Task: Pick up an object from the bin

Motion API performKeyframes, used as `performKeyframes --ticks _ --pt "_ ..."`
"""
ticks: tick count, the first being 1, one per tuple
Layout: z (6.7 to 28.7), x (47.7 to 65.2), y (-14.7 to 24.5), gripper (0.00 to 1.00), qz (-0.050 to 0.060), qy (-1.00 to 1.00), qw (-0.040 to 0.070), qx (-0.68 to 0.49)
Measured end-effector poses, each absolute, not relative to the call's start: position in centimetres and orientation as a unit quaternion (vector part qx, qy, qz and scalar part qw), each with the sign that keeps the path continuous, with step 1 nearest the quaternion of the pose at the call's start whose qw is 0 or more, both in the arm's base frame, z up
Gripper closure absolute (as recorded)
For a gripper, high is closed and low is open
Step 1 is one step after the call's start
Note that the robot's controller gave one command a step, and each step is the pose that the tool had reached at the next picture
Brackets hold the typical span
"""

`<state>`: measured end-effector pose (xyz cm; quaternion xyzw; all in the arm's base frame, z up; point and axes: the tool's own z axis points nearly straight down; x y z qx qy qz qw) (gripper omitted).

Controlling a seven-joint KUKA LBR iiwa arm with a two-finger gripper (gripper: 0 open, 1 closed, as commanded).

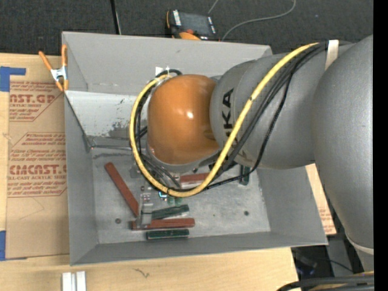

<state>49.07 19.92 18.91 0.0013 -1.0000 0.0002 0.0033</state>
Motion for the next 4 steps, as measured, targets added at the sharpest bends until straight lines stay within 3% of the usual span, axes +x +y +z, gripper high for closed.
performKeyframes --ticks 1,2,3,4 --pt "6.7 51.0 17.9 0.00 0.000 -0.987 0.002 -0.160" --pt "10.0 49.7 18.6 0.00 0.000 -0.957 0.000 -0.289" --pt "9.9 50.2 18.2 0.00 0.000 -0.913 0.001 -0.407" --pt "6.8 50.3 19.3 0.00 0.001 -0.846 0.001 -0.533"
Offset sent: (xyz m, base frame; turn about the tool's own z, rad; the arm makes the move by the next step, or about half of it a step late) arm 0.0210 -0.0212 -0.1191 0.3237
